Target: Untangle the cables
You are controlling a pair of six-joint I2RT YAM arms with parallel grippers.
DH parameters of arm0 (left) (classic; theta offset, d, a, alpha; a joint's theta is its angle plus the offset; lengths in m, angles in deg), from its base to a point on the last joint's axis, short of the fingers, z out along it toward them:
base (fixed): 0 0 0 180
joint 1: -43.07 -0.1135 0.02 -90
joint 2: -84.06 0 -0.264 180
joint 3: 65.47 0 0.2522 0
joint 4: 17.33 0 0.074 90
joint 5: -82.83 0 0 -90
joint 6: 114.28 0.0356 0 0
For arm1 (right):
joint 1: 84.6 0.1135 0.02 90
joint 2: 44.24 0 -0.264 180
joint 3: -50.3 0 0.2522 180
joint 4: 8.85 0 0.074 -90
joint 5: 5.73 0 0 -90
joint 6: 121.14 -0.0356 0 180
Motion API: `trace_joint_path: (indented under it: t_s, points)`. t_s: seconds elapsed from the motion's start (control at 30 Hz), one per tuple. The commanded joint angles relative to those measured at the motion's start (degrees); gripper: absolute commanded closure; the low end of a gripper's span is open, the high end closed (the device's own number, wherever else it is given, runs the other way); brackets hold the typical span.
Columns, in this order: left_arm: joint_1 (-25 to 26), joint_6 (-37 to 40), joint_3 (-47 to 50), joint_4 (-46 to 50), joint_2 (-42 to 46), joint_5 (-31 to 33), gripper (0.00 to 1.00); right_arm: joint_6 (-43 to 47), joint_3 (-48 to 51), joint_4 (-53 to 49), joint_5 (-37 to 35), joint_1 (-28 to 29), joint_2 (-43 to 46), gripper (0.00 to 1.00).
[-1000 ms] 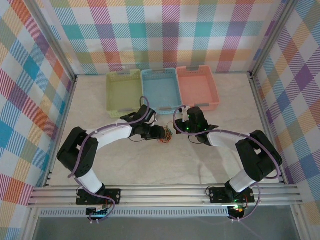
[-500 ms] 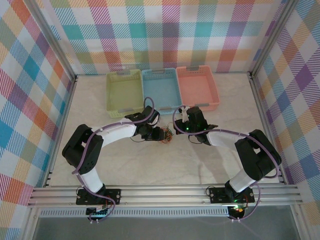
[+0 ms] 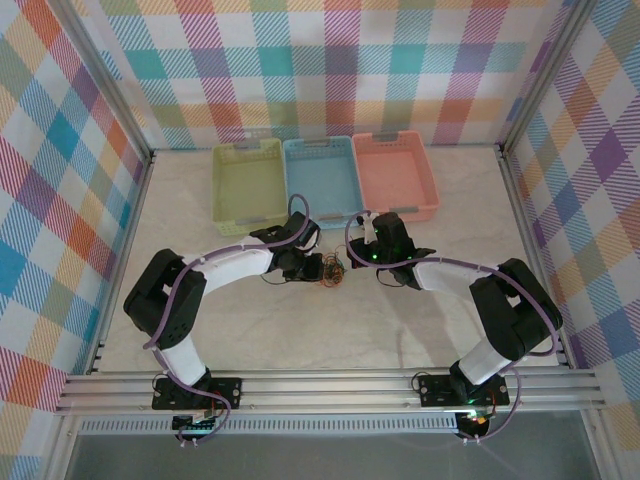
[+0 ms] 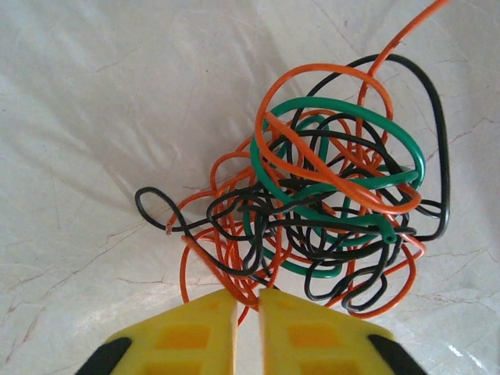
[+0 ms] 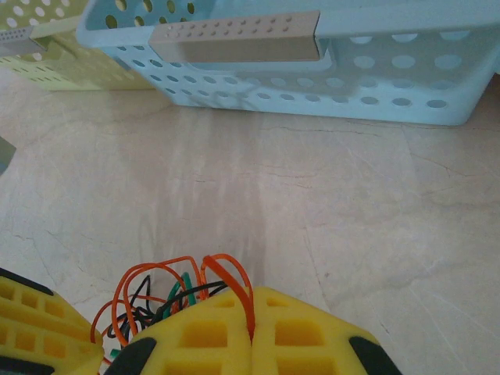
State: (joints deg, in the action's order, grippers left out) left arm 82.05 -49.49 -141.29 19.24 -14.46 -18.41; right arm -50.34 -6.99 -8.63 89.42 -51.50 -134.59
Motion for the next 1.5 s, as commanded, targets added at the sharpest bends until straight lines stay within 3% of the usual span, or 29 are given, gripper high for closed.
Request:
trace_joint_path:
  t_s: [0.0, 0.2, 0.77, 1.47]
  points:
    - [0.7, 0.4, 0.4, 1.1, 2.3, 1.5, 0.88, -0.5, -1.6, -0.5, 0.4, 0.5, -0.7, 1.0]
    - [0.7, -0.7, 1.4, 0.6, 3.7, 3.8, 1.0, -0.5, -1.5, -0.5, 0.2, 0.5, -0.5, 1.0]
    - [0.7, -3.6, 6.0, -0.3, 12.4, 14.9, 1.0, -0.5, 1.5, 1.8, -3.5, 0.4, 3.0, 1.0]
    - [-0.1, -8.9, 16.9, -2.0, 37.1, 36.1, 1.0, -5.4, 7.9, 2.0, -25.5, -0.1, 10.5, 1.0]
